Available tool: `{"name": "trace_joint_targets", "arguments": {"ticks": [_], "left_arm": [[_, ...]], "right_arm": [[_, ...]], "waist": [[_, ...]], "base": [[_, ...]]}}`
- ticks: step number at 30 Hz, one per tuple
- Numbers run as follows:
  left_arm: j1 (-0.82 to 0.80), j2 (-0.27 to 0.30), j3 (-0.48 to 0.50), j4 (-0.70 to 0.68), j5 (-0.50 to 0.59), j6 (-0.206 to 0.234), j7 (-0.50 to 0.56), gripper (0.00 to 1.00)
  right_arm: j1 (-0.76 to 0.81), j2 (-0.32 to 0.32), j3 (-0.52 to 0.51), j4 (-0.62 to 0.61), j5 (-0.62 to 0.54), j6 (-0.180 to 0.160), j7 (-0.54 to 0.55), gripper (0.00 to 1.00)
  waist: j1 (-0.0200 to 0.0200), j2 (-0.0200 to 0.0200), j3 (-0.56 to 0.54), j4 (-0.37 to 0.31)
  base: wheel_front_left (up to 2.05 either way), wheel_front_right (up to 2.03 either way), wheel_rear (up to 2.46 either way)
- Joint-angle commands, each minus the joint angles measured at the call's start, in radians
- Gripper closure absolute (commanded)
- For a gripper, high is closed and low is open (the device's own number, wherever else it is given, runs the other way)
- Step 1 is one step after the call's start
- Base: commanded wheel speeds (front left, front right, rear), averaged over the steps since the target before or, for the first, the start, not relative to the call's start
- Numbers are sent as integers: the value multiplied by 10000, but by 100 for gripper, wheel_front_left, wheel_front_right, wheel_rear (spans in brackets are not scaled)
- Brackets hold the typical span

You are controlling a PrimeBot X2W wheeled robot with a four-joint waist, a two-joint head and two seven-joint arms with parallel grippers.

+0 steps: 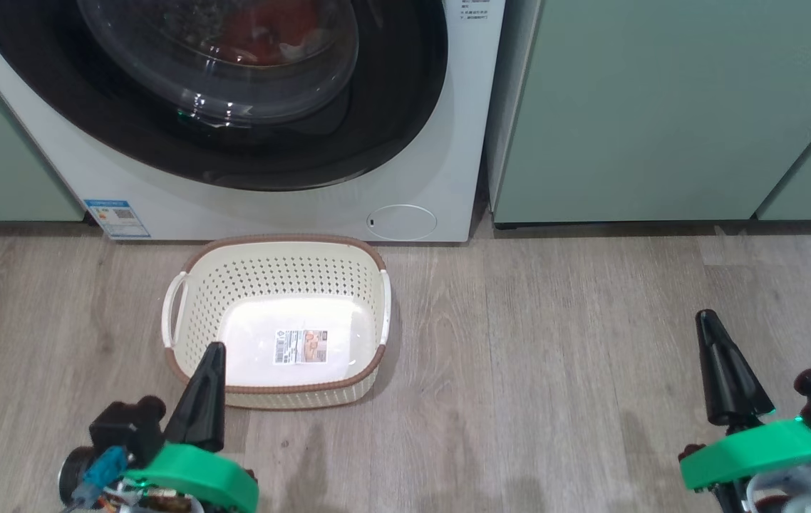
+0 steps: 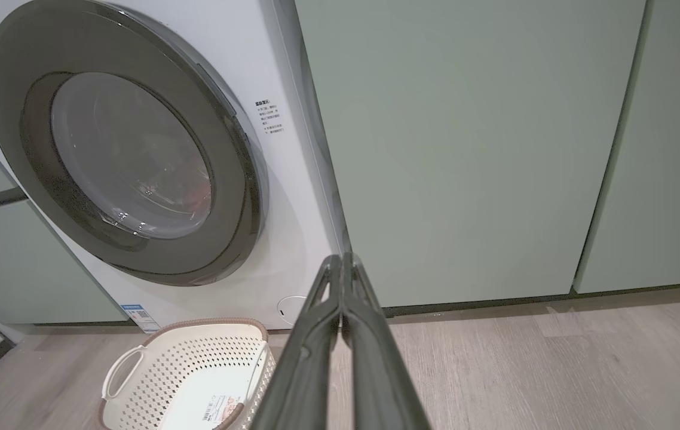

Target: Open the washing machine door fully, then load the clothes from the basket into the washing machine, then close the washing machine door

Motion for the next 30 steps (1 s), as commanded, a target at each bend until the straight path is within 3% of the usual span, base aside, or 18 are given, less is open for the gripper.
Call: {"name": "trace_joint_targets", "arguments": {"ticks": [1, 30], "left_arm": [[-347, 35, 117, -241, -274, -76, 35, 100], [-723, -2, 580, 245, -3669, -395, 751, 100]], "right_arm": [[-213, -90, 9, -264, 296, 0, 66, 100], [-733, -238, 167, 489, 3727, -1, 457, 100]], "waist": [[0, 0, -7, 0], [0, 0, -126, 19]], "base": [[0, 0, 0], [0, 0, 0]]}}
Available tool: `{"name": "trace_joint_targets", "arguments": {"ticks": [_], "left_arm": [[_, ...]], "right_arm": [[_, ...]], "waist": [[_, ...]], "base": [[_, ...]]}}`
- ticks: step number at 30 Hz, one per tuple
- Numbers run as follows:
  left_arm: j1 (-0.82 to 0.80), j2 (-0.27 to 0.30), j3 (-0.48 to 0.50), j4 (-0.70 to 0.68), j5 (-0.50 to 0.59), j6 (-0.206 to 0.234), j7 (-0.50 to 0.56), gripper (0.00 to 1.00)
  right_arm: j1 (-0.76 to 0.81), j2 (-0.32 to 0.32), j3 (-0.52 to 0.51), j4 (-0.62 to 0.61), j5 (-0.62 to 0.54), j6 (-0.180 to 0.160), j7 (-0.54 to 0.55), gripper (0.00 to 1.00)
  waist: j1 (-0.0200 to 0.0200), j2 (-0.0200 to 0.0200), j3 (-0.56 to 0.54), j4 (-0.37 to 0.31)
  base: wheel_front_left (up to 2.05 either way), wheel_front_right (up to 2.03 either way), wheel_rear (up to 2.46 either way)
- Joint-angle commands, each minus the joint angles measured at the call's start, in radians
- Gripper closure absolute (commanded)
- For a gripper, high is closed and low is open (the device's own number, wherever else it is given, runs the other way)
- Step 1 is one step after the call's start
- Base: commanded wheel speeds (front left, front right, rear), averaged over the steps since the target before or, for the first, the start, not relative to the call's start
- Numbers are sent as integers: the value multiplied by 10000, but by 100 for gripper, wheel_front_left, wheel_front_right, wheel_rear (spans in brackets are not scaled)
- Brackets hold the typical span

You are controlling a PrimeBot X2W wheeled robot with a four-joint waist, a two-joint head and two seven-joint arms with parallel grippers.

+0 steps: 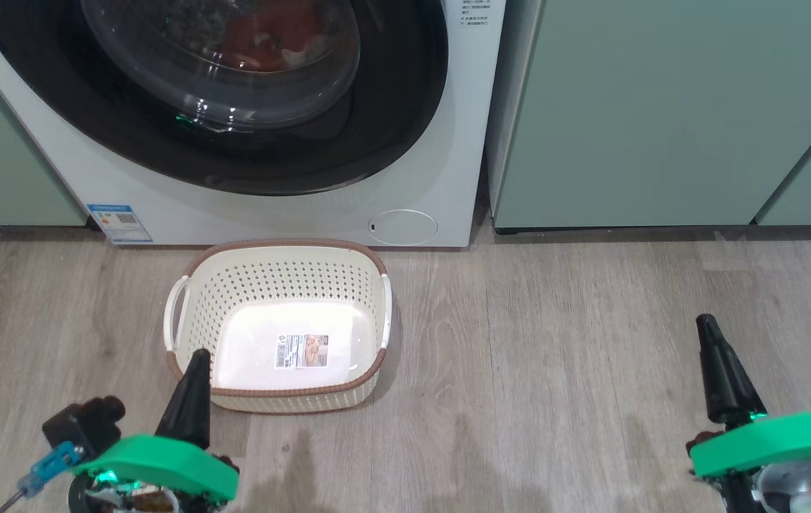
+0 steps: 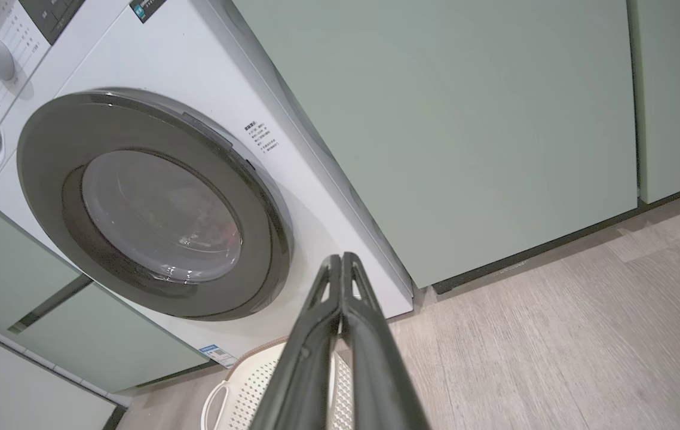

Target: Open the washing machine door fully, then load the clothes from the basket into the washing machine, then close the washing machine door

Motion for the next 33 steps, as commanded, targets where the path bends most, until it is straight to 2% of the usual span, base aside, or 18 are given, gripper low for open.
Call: {"name": "trace_joint_targets", "arguments": {"ticks": [1, 33], "left_arm": [[-549, 28, 223, -273, -186, -68, 48, 100], [-940, -73, 813, 215, -3863, -411, 897, 100]], "right_arm": [[-456, -189, 84, -284, 204, -1, 27, 100], [-1015, -260, 136, 532, 3883, -2, 556, 100]], "waist": [[0, 0, -2, 0], [0, 0, -133, 21]], "base": [[0, 0, 0], [0, 0, 0]]}}
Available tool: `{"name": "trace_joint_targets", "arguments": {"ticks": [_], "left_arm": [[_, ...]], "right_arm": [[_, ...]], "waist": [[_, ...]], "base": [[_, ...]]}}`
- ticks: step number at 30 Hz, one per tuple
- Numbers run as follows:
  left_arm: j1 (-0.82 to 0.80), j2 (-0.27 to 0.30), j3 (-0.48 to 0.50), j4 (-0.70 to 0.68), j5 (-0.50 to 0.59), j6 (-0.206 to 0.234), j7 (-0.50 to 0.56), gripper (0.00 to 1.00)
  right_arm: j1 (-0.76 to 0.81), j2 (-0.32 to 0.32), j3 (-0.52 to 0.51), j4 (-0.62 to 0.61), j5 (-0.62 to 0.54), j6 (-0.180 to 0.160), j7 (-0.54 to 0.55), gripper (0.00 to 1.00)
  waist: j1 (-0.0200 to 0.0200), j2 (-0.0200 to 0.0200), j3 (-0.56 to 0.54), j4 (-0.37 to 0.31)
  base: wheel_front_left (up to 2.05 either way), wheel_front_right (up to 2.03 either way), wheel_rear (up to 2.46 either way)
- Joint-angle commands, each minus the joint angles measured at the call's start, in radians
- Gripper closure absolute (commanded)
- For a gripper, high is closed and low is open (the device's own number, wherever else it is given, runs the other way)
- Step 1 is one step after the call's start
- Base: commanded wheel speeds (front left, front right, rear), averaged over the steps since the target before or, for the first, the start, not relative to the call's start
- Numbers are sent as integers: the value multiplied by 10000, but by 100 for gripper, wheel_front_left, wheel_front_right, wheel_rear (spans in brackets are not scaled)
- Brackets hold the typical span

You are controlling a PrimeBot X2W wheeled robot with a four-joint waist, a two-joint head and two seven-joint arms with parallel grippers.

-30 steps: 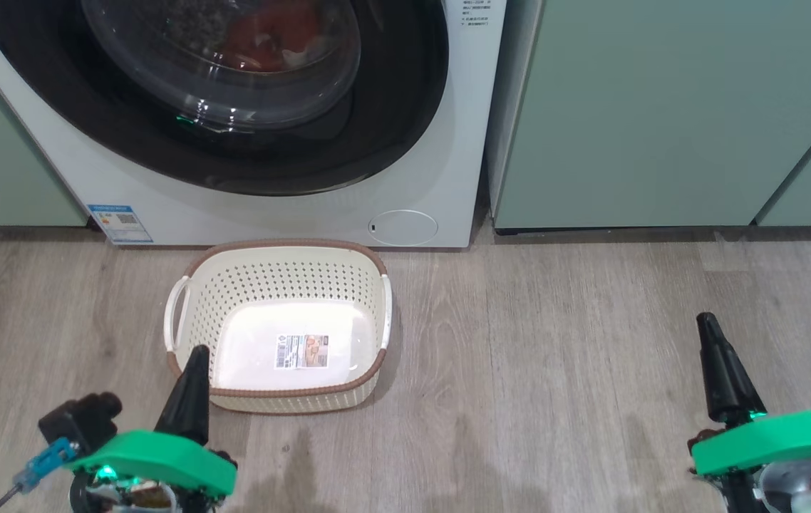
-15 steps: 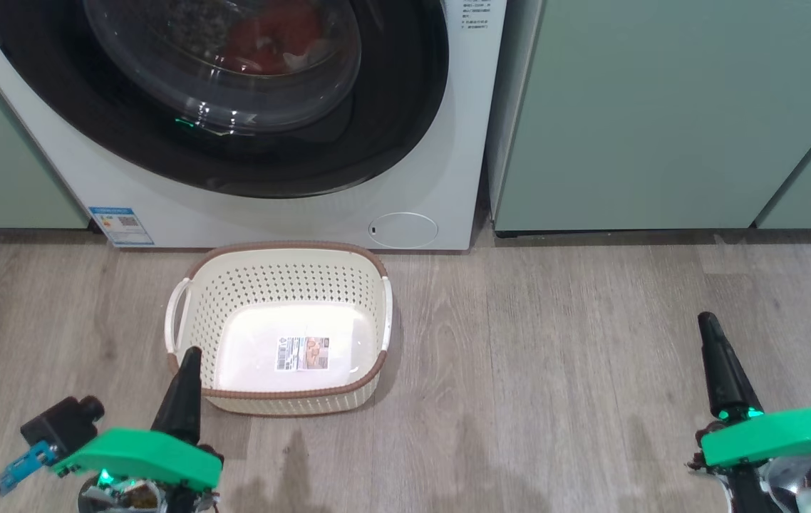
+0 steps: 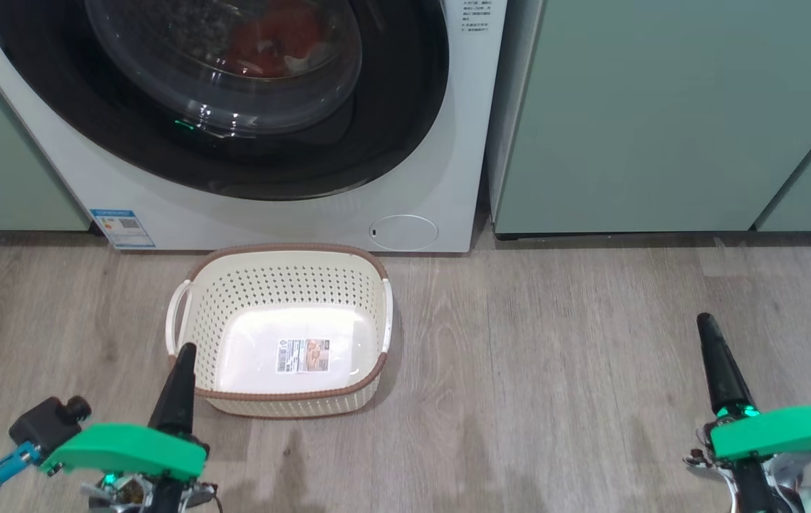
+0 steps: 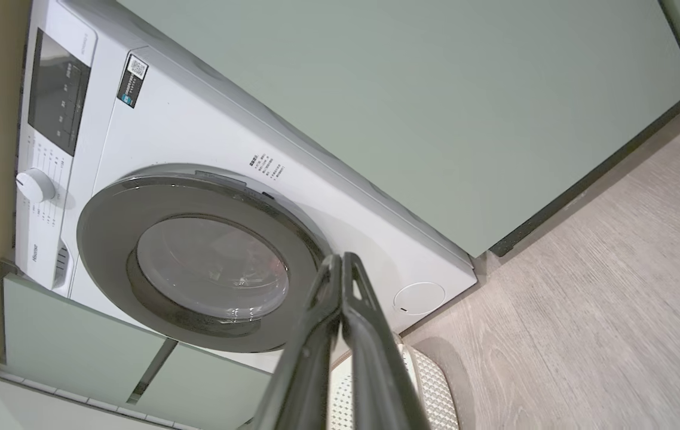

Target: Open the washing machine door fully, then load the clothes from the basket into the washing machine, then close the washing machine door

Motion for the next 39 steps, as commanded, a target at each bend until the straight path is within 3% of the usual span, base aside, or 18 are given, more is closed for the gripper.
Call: {"name": "trace_joint_targets", "arguments": {"ticks": [1, 39], "left_arm": [[-568, 38, 282, -222, -342, -63, 67, 100], [-1029, -121, 1023, 354, -4544, -460, 1098, 100]], "right_arm": [[-584, -198, 127, -244, 350, 0, 79, 100], [-1239, -213, 94, 706, 4526, -1, 764, 100]], "waist": [[0, 0, -7, 2], [-1, 0, -158, 26]], "base": [[0, 0, 0], [0, 0, 0]]}}
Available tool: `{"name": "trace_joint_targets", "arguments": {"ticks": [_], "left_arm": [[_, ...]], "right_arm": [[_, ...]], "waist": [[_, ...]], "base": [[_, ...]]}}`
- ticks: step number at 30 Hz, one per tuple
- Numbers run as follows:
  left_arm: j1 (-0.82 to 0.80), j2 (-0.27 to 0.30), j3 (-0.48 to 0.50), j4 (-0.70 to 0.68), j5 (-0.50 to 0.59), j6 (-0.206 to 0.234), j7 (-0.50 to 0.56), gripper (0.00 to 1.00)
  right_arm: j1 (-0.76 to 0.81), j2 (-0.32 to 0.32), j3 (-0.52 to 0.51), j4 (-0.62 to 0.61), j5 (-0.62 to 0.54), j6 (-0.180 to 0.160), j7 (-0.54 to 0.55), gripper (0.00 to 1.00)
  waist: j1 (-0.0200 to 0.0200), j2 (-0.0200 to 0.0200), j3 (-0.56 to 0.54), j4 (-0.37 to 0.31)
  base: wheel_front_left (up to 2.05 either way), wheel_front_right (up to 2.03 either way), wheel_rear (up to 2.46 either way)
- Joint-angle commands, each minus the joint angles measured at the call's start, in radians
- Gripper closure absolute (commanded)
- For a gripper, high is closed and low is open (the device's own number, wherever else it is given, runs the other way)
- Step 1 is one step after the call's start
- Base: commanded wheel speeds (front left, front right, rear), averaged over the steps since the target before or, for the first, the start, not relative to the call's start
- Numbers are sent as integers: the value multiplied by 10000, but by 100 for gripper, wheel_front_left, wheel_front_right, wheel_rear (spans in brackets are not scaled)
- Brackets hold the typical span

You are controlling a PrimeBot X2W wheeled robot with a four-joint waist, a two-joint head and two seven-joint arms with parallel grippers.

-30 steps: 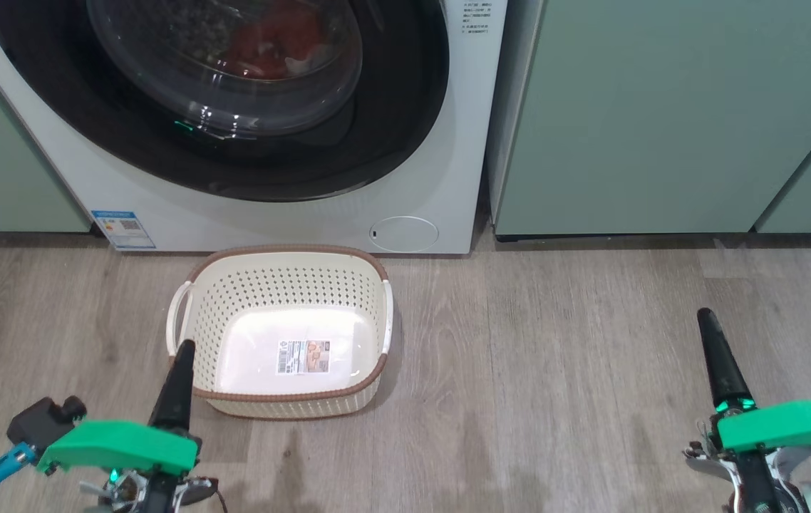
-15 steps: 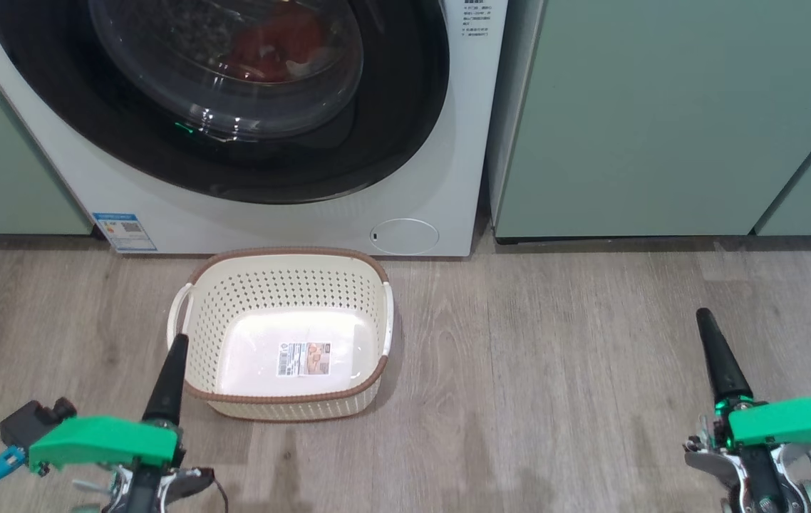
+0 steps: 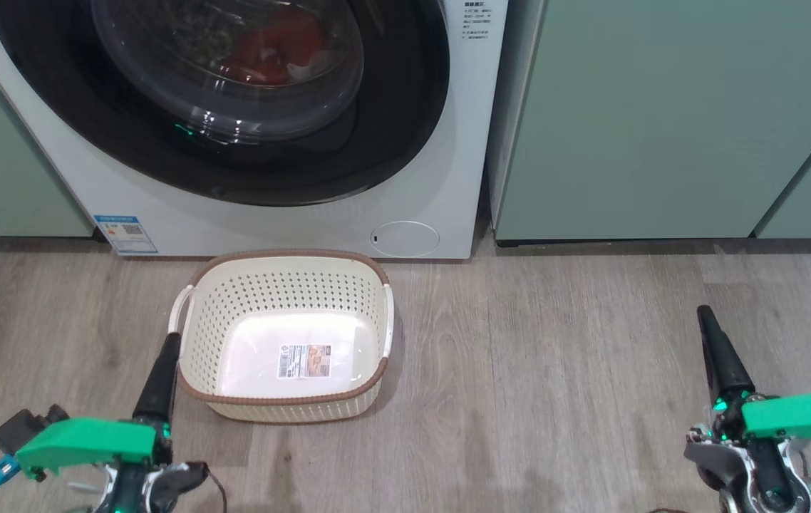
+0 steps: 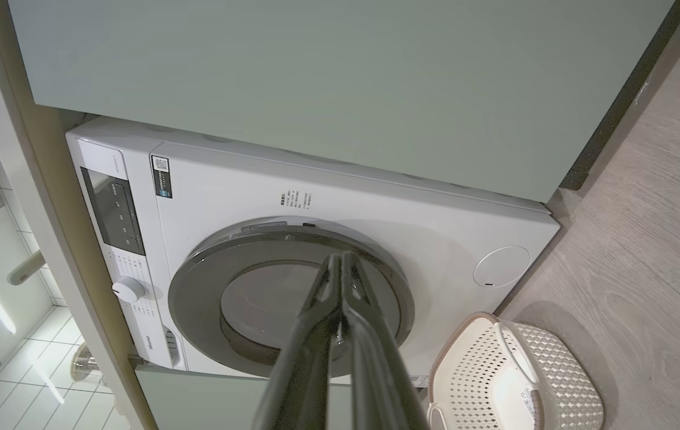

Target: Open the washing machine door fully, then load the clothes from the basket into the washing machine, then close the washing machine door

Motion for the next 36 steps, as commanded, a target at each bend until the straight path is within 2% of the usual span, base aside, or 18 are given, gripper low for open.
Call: {"name": "trace_joint_targets", "arguments": {"ticks": [1, 14, 36], "left_arm": [[-599, 39, 342, -240, -284, -117, 89, 100], [-775, -27, 632, -21, -1867, -268, 487, 100], [-782, -62, 685, -15, -1856, -270, 532, 100]], "right_arm": [[-599, -188, 149, -268, 286, 1, 57, 100], [-849, -183, 121, 93, 1854, 0, 329, 100], [-860, -129, 44, 104, 1818, 0, 395, 100]], "waist": [[0, -1, -4, 1], [0, -1, -62, 10], [0, -1, -63, 10]], "base": [[0, 0, 0], [0, 0, 0], [0, 0, 0]]}}
